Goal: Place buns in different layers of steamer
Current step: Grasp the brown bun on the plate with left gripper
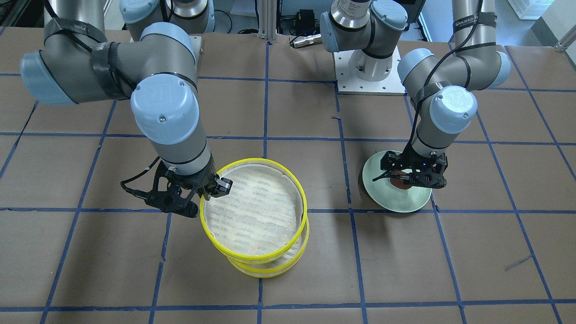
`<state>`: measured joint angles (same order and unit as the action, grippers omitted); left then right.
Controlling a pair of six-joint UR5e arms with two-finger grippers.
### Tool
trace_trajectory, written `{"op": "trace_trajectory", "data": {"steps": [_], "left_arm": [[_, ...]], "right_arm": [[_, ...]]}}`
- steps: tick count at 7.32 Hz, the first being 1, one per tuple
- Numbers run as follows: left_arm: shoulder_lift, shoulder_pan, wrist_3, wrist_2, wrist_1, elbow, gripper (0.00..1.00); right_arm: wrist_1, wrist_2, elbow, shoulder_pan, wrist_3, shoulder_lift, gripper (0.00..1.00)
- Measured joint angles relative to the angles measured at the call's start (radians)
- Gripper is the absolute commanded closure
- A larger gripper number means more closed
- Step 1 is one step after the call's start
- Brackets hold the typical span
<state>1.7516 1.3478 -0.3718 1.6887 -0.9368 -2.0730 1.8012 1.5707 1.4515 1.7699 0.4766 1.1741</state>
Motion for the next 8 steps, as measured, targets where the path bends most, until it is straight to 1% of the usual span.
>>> {"op": "trace_trajectory", "data": {"steps": [1, 3, 4, 5, 6, 8], "left_arm": [[0.007, -0.015, -0.002, -0.001, 0.000, -0.014, 0.03], [0.024, -0.028, -0.002, -0.010, 0.001, -0.022, 0.38], [0.033, -0.029, -0.002, -0.014, 0.001, -0.022, 0.50], [0.044, -0.030, -0.002, -0.016, 0.002, -0.023, 0.81], [0.052, -0.031, -0.003, -0.016, 0.002, -0.022, 0.99], [0.035, -0.027, -0.006, -0.012, 0.009, -0.010, 1.00]], "right_arm": [[0.032, -0.001, 0.001, 0.007, 0.011, -0.026, 0.96], [0.055, -0.001, 0.008, 0.026, 0.030, -0.056, 0.96], [0.058, 0.001, 0.017, 0.031, 0.030, -0.061, 0.96], [0.060, 0.002, 0.026, 0.033, 0.023, -0.063, 0.96], [0.061, 0.003, 0.032, 0.033, 0.014, -0.064, 0.96], [0.075, 0.003, 0.033, 0.033, 0.008, -0.065, 0.96]]}}
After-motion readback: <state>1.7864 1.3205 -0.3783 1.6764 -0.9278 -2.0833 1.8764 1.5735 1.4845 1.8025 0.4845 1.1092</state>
